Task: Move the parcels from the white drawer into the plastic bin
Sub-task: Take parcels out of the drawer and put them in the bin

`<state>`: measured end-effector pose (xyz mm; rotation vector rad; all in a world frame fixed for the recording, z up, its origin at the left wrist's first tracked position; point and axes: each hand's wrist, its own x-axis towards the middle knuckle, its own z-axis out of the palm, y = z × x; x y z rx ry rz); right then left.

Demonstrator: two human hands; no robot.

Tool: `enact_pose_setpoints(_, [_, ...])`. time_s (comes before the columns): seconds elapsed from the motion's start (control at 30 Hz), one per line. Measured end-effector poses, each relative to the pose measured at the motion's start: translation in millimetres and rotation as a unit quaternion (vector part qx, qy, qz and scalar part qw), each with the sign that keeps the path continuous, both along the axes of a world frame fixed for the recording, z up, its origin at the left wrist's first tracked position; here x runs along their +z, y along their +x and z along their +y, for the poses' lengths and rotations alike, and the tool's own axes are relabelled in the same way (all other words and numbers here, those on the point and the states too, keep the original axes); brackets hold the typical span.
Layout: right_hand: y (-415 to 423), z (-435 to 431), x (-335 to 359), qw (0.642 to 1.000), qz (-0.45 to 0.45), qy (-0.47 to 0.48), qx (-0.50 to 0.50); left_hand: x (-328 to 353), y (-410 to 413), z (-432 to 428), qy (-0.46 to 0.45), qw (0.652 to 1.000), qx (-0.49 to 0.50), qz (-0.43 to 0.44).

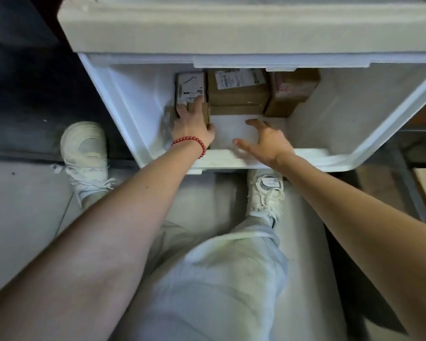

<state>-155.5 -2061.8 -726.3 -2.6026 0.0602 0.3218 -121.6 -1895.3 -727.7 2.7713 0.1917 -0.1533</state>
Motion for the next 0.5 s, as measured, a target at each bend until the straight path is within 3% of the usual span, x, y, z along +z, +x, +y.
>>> enact_pose_setpoints(0.2, [2.2,-3.3,1.8,0.995,-0.004,0.082,-0.054,-5.0,13.2,12.6,-0.165,0.981,0.085,-0.051])
enact_pose_setpoints(0.5, [-31.9,-9.0,30.1,0.985,-0.039,0.147,-0.076,37.6,-32.5,-0.2,-0.351,0.926,0.081,-0.109])
